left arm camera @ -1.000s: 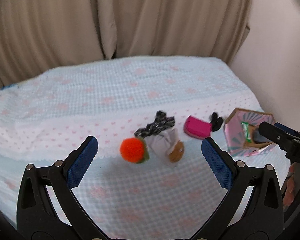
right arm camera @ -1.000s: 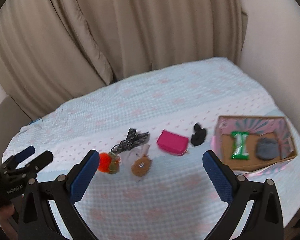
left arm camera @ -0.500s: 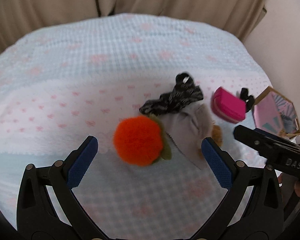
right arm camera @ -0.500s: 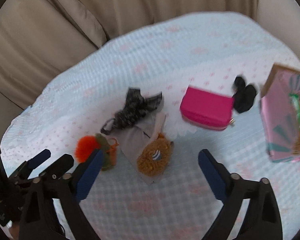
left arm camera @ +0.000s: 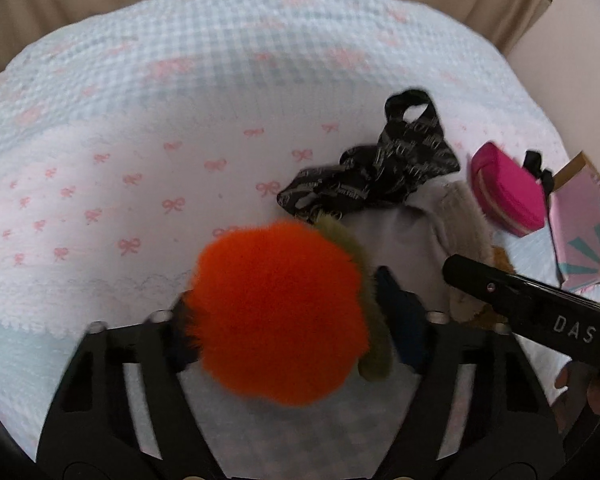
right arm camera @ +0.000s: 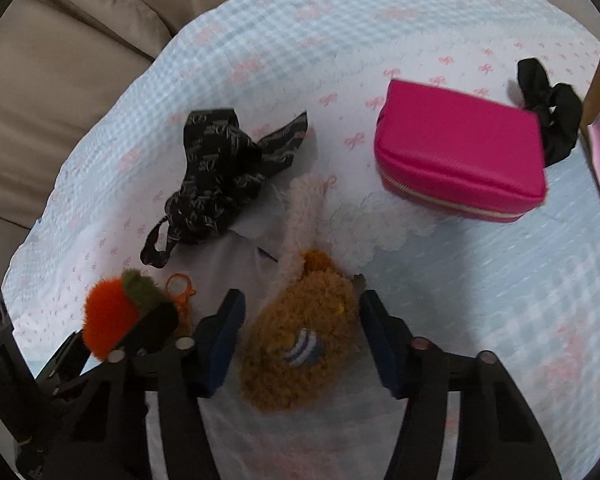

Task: Organize soft objects
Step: 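Grasp the orange pompom with left tool while right tool grasps brown fuzzy keychain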

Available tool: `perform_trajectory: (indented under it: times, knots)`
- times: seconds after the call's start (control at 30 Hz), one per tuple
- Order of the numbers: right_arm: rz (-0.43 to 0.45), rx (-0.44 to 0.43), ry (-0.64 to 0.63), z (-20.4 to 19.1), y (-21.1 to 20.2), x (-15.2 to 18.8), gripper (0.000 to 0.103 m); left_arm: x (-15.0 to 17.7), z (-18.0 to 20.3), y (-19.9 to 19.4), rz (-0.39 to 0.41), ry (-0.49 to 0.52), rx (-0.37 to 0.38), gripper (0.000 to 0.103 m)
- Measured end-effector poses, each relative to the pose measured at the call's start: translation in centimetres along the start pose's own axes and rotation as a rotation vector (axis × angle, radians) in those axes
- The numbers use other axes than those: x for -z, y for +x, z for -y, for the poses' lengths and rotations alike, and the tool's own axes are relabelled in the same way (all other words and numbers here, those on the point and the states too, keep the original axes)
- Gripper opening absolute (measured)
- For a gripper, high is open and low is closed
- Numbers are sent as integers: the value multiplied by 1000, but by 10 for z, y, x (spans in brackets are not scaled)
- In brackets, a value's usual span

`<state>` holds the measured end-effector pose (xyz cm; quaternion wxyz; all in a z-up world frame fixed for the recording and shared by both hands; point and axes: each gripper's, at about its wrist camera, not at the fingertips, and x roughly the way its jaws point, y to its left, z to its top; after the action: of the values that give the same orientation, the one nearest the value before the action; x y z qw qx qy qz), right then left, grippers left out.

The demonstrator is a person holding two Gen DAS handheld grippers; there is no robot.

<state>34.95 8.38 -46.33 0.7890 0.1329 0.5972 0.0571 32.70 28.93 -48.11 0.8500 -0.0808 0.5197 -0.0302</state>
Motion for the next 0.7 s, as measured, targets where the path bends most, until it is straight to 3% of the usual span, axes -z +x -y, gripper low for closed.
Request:
perform_trajectory:
  times: [0.17,0.47,0.7]
  knots:
    - [10,43,-8,-7,-1,4,43,2,3,1,-6,-1,-15,43]
    - [0,7,24,2,-9,2,35,4,9,-12,-1,4,-35,42]
    - [10,-24,31,-5,-34,5,35,3,15,-46,22,-15,-29,42]
